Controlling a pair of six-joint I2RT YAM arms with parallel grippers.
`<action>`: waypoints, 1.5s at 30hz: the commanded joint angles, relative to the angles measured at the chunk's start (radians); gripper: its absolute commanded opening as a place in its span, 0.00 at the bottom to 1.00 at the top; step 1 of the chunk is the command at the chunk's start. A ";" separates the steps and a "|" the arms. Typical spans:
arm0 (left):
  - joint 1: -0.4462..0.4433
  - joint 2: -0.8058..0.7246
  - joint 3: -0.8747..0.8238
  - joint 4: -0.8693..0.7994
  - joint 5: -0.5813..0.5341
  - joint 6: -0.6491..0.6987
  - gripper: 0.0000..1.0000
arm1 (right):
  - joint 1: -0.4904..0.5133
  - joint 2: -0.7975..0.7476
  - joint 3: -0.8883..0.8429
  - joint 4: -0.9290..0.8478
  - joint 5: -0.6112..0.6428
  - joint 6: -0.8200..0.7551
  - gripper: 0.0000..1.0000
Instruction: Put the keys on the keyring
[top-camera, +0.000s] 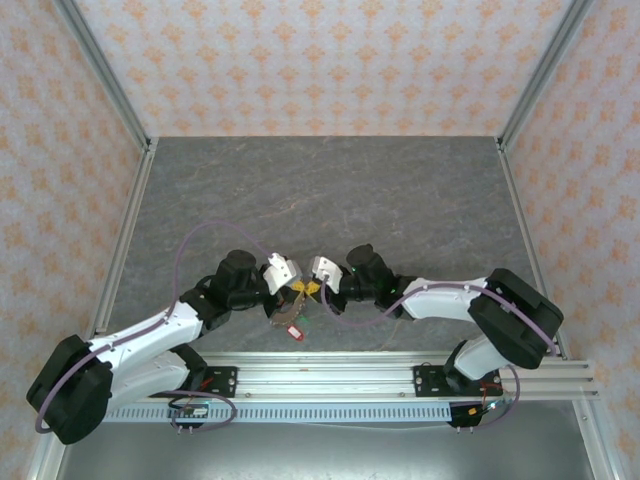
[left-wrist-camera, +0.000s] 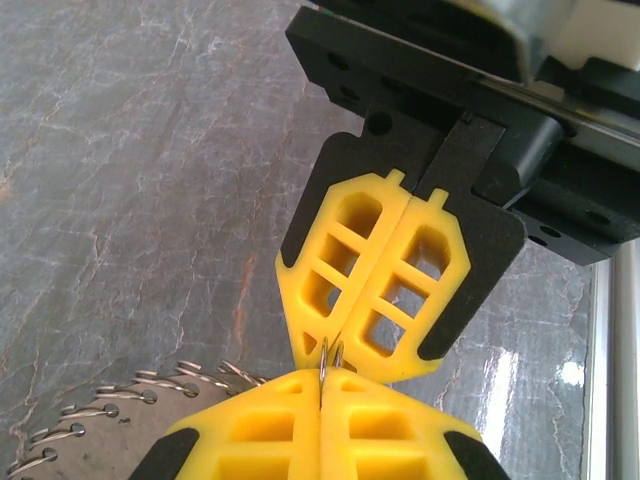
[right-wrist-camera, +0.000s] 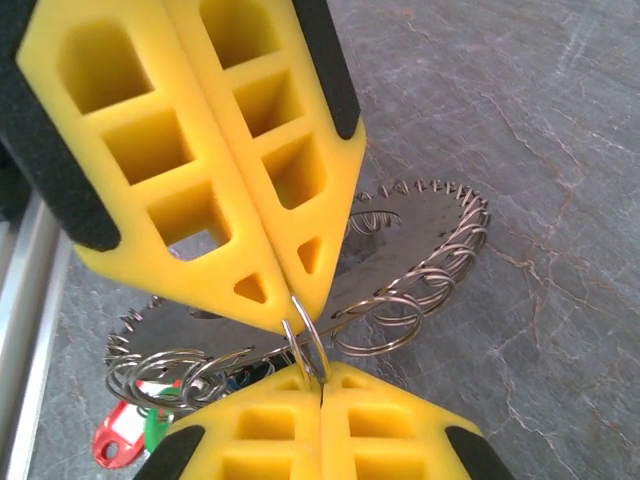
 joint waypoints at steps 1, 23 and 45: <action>-0.005 0.009 0.027 0.124 0.038 -0.020 0.00 | 0.020 0.025 0.017 -0.019 0.084 -0.032 0.03; -0.056 0.252 0.165 -0.015 -0.101 -0.005 0.00 | -0.042 -0.283 -0.197 0.106 0.708 0.219 0.26; -0.088 0.291 0.186 0.016 -0.109 -0.044 0.00 | -0.269 -0.514 -0.269 -0.134 0.322 0.469 0.31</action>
